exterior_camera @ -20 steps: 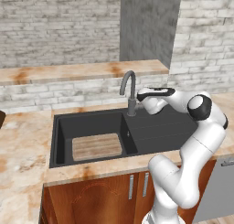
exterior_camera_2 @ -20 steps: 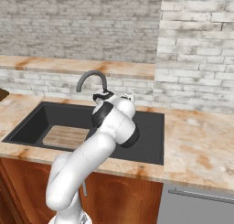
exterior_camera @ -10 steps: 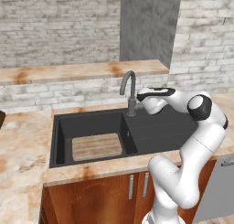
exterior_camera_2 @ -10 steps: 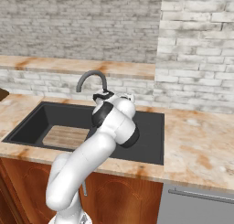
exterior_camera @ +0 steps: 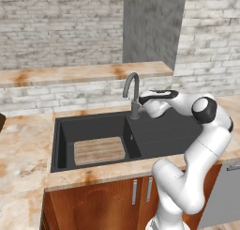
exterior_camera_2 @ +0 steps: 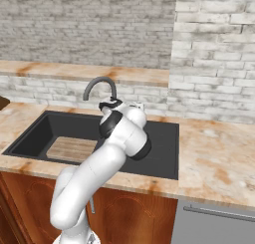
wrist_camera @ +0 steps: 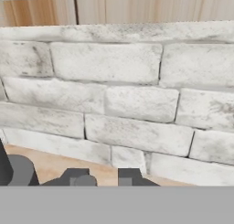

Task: Turn on the sink faucet with hot water and rinse the cutting board for ten seconds, then turn off the faucet. Push the cutting board to reach the water if necessary.

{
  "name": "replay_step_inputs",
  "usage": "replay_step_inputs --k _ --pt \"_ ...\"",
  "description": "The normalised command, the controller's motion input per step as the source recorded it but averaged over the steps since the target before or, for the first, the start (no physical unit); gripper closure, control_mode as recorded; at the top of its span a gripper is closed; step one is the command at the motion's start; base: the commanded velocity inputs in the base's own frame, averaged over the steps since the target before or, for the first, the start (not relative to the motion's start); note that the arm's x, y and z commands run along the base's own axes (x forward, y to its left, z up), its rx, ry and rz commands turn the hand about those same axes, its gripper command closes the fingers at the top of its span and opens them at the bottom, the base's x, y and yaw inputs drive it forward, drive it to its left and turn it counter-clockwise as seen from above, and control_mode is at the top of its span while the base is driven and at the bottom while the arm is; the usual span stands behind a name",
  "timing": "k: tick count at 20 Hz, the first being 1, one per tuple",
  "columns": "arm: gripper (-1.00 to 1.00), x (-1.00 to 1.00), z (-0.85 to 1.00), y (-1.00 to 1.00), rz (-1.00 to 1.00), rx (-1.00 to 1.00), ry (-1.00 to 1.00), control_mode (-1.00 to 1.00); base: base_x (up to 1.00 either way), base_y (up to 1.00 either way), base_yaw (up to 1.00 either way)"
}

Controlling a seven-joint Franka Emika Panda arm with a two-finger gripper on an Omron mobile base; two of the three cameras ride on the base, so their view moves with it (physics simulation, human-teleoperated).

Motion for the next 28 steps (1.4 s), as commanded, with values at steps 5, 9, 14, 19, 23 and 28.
replay_step_inputs --k 5,9,14,19,23,28 --pt "1.0 0.0 0.0 0.0 0.0 0.0 0.0 -1.0 0.0 0.0 0.0" --pt "1.0 0.0 0.0 0.0 0.0 0.0 0.0 -1.0 0.0 0.0 0.0" --pt "1.0 0.0 0.0 0.0 0.0 0.0 0.0 -1.0 0.0 0.0 0.0" --pt "1.0 0.0 0.0 0.0 0.0 0.0 0.0 -1.0 0.0 0.0 0.0" --pt "1.0 0.0 0.0 0.0 0.0 0.0 0.0 -1.0 0.0 0.0 0.0" --pt "1.0 0.0 0.0 0.0 0.0 0.0 0.0 -1.0 0.0 0.0 0.0"
